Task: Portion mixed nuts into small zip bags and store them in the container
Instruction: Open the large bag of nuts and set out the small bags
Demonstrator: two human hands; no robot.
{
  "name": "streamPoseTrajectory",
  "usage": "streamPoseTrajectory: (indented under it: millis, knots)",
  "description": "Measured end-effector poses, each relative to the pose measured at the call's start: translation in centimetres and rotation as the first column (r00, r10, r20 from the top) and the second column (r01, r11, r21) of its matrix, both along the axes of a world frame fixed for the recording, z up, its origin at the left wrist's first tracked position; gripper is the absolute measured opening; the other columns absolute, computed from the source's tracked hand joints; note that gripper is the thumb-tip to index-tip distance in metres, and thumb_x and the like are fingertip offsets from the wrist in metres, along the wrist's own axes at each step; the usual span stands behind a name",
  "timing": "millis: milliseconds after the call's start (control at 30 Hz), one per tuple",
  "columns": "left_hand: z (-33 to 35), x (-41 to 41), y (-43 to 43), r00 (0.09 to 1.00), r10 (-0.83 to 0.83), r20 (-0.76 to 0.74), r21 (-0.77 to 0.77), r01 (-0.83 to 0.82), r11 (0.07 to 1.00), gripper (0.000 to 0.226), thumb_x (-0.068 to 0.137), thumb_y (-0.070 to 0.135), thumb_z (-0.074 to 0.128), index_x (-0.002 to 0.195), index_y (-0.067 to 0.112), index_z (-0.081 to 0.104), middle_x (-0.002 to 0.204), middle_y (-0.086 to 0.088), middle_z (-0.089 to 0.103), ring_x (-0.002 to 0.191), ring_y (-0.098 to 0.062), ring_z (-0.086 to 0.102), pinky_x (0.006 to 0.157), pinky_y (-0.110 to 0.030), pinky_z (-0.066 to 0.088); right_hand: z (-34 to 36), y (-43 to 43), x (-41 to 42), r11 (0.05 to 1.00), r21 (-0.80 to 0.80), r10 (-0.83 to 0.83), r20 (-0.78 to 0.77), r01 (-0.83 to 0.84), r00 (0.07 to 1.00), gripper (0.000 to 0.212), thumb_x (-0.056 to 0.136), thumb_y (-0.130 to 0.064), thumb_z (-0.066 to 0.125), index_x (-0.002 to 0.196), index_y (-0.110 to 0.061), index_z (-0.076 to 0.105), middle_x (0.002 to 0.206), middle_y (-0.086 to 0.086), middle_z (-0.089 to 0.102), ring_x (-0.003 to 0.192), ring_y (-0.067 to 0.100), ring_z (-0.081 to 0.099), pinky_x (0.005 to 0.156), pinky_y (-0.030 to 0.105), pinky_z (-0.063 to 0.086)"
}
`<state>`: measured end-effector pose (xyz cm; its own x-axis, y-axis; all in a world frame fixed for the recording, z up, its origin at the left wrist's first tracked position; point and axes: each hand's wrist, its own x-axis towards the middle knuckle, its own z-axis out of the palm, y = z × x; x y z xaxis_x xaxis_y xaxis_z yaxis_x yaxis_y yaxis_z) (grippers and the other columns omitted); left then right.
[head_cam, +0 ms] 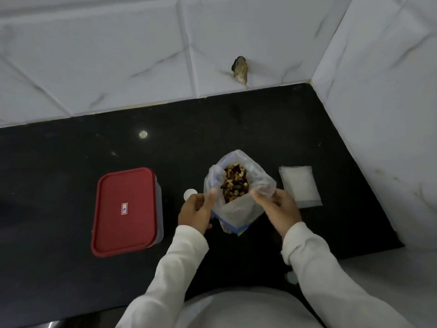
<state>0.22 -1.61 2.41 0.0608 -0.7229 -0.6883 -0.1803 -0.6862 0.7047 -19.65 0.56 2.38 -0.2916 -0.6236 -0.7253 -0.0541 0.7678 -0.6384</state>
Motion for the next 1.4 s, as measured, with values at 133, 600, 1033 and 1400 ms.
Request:
streamPoseTrajectory:
  millis: [133, 600, 1033, 1400]
  knots:
    - [1.4, -0.2, 0.5, 0.972, -0.19, 0.139, 0.005, 0.191, 0.982, 0.043, 0.078, 0.046, 0.075, 0.107, 0.019, 0.058, 0.085, -0.005, 0.071, 0.068, -0.018, 0.071, 0.068, -0.033, 0.06, -0.7, 0.0, 2.1, 0.994, 0.093, 0.059, 0.008, -0.06, 0.998, 0.097, 0.05, -0.07, 0.076, 0.131, -0.025, 0.045, 0.119, 0.0, 0.056, 0.11, 0.023, 0.056, 0.096, 0.045, 0.049]
    - [-0.5, -4.4, 2.3, 0.646, 0.474, -0.599, 0.251, -0.411, 0.877, 0.028, 0.093, -0.014, 0.042, 0.11, 0.002, 0.058, 0.097, -0.019, 0.068, 0.082, -0.029, 0.069, 0.069, -0.036, 0.061, -1.9, -0.1, 1.9, 0.745, 0.24, -0.586, 0.68, 0.623, 0.44, 0.059, 0.064, 0.023, 0.046, 0.119, 0.004, 0.06, 0.11, 0.027, 0.066, 0.101, 0.041, 0.065, 0.069, 0.044, 0.06]
    - [-2.0, -6.1, 1.4, 0.914, 0.355, -0.197, 0.115, -0.338, 0.934, 0.03, 0.09, -0.005, 0.041, 0.101, 0.017, 0.058, 0.111, -0.012, 0.061, 0.104, -0.032, 0.06, 0.095, -0.049, 0.051, -1.7, -1.1, 0.2, 0.749, 0.207, -0.649, 0.417, 0.629, 0.636, 0.043, 0.095, 0.0, 0.04, 0.138, 0.002, 0.042, 0.144, 0.028, 0.041, 0.132, 0.045, 0.041, 0.108, 0.05, 0.039]
    - [0.4, -6.9, 1.1, 0.637, -0.434, 0.637, 0.069, 0.514, 0.855, 0.054, 0.088, 0.056, 0.051, 0.121, 0.014, 0.043, 0.121, -0.012, 0.055, 0.114, -0.037, 0.053, 0.09, -0.044, 0.046, -1.2, 0.7, 3.9, 0.862, 0.187, -0.486, 0.046, 0.471, 0.872, 0.089, 0.066, -0.037, 0.085, 0.137, -0.019, 0.034, 0.129, 0.01, 0.048, 0.114, 0.033, 0.053, 0.096, 0.048, 0.05]
